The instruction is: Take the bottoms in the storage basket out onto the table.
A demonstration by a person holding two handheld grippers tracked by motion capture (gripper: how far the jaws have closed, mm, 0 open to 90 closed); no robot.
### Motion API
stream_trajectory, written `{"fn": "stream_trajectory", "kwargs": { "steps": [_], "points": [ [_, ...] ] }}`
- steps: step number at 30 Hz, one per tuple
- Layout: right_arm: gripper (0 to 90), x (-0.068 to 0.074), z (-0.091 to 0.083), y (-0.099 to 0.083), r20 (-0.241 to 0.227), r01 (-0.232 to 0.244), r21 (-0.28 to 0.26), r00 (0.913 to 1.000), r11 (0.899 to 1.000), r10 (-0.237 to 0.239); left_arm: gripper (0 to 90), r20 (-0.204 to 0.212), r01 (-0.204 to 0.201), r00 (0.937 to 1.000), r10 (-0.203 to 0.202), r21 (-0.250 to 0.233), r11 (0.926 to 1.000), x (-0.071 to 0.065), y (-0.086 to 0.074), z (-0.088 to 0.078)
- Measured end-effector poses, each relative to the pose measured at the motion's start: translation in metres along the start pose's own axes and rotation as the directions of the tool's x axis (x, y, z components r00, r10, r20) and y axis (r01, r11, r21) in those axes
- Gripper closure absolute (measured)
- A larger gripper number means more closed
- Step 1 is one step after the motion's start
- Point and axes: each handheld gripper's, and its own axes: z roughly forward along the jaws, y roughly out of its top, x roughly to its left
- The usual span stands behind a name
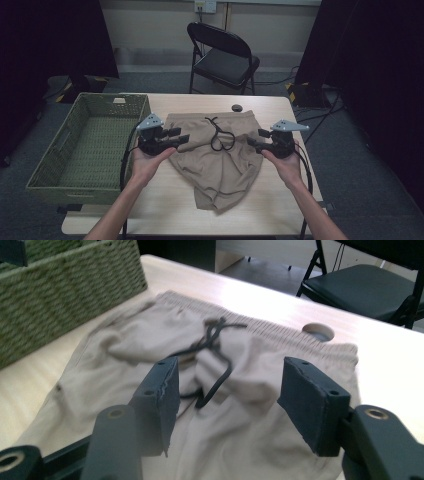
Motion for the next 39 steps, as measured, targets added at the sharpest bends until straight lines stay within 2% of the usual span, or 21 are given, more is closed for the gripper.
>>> {"fn": "stream_trajectory", "kwargs": {
  "steps": [2,4,7,10,13,15,17,20,23,26,28,31,32,35,39],
  "points": [
    [42.1,0.005,-0.003,-0.006,-0.013,0.001,0.005,0.9999,1.0,0.0,53.2,0.023,0.009,0.9997,-0.009,0.006,0.9999,-0.006,-0.008,0.0],
    [43.4,0.011,-0.004,-0.013,-0.032,0.006,0.021,0.9995,1.0,-0.005,53.7,0.03,-0.007,0.9995,0.006,0.033,0.9994,-0.01,-0.015,0.002],
    [45.2,0.02,-0.005,-0.024,-0.066,0.02,0.054,0.9977,0.998,-0.017,55.0,0.051,-0.006,0.9987,0.003,0.058,0.9983,-0.016,-0.028,0.004],
    [48.0,0.027,-0.005,-0.035,-0.089,0.014,0.073,0.996,0.997,-0.008,59.0,0.075,-0.028,0.9969,0.022,0.087,0.9958,-0.021,-0.038,0.007],
    [51.8,0.033,0.0,-0.046,-0.11,0.009,0.089,0.9939,0.996,0.001,62.4,0.099,-0.036,0.9948,0.026,0.105,0.9939,-0.025,-0.042,0.008],
    [61.0,0.037,0.004,-0.052,-0.135,0.02,0.112,0.9908,0.994,-0.005,65.4,0.114,-0.031,0.9933,0.02,0.102,0.9943,-0.028,-0.043,0.007],
    [62.0,0.041,0.006,-0.057,-0.148,0.021,0.117,0.9889,0.993,-0.003,70.3,0.111,-0.022,0.9938,0.01,0.11,0.9937,-0.029,-0.046,0.007],
    [63.8,0.048,0.012,-0.068,-0.161,0.043,0.154,0.9869,0.987,-0.018,70.7,0.128,-0.024,0.9918,0.004,0.15,0.9884,-0.032,-0.058,0.014],
    [62.0,0.056,0.021,-0.078,-0.181,0.066,0.2,0.983,0.978,-0.029,66.6,0.132,-0.042,0.9911,0.016,0.19,0.9809,-0.035,-0.066,0.022],
    [56.6,0.063,0.026,-0.081,-0.195,0.106,0.219,0.9788,0.97,-0.063,63.1,0.143,-0.049,0.9895,0.02,0.2,0.9786,-0.039,-0.069,0.027],
    [51.5,0.065,0.029,-0.086,-0.203,0.11,0.235,0.9773,0.966,-0.062,60.8,0.15,-0.059,0.9884,0.024,0.233,0.9708,-0.043,-0.074,0.033],
    [47.5,0.069,0.033,-0.093,-0.215,0.137,0.269,0.9733,0.953,-0.079,59.7,0.172,-0.08,0.9844,0.036,0.261,0.9619,-0.05,-0.08,0.04],
    [45.6,0.07,0.033,-0.094,-0.213,0.144,0.274,0.9732,0.951,-0.086,58.7,0.181,-0.084,0.9827,0.036,0.261,0.9616,-0.052,-0.08,0.041],
    [41.0,0.069,0.034,-0.094,-0.202,0.132,0.272,0.9762,0.953,-0.078,52.9,0.19,-0.097,0.9807,0.047,0.263,0.9599,-0.053,-0.08,0.044],
    [37.9,0.071,0.036,-0.098,-0.184,0.157,0.295,0.9774,0.943,-0.105,46.1,0.192,-0.09,0.9806,0.038,0.272,0.958,-0.053,-0.083,0.049]
  ]
}}
